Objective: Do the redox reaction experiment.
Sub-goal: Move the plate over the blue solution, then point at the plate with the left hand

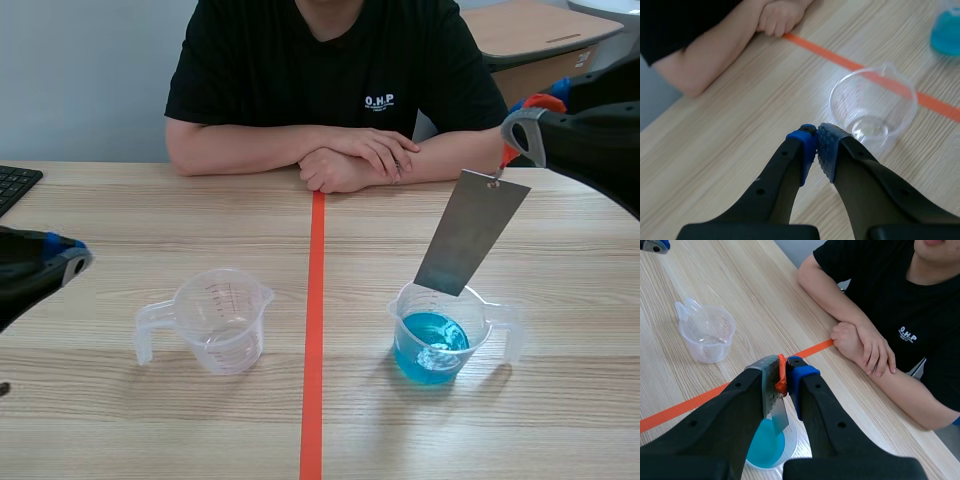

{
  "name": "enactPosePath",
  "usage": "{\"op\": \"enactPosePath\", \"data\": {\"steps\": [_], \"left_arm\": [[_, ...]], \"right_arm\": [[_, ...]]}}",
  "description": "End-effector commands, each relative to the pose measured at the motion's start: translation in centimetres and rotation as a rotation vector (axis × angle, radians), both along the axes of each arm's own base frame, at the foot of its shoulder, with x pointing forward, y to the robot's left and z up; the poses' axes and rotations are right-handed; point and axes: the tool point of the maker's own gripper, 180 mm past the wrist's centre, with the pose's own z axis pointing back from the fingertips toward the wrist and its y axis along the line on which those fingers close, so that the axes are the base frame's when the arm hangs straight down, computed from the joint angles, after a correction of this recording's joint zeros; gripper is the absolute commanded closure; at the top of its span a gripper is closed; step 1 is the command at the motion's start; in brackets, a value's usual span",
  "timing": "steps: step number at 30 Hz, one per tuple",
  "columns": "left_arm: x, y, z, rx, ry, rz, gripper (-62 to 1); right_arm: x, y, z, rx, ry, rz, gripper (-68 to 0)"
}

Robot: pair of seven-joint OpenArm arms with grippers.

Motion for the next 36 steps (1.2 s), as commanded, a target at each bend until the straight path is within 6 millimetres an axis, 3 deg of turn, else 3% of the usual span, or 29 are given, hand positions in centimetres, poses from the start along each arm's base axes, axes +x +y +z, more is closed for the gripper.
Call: {"op": "enactPosePath", "data": {"steps": [1, 9, 24, 29, 36], "left_arm": [[0.1, -1.6, 0.6, -0.040, -0.016, -0.032, -4.9], [0.8, -7.5, 0.5, -0.110, -0.010, -0.127, -4.9], [-0.2, -18.5, 1.1, -0.141, -0.093, -0.287, -4.9], [-0.4, -20.3, 1.0, -0.152, -0.098, -0.300, -4.9], [0.9, -21.3, -0.4, -0.144, -0.087, -0.272, -4.9]], "right_arm": [[-0.4, 0.6, 0.8, 0.016, -0.019, 0.031, -1.7], [-0.4, 0.7, 0.8, 0.017, -0.020, 0.031, -1.7], [-0.4, 0.7, 0.9, 0.021, -0.021, 0.031, -1.7], [-0.4, 0.7, 0.9, 0.021, -0.021, 0.031, -1.7], [-0.4, 0.7, 0.9, 0.021, -0.021, 0.031, -1.7]]}}
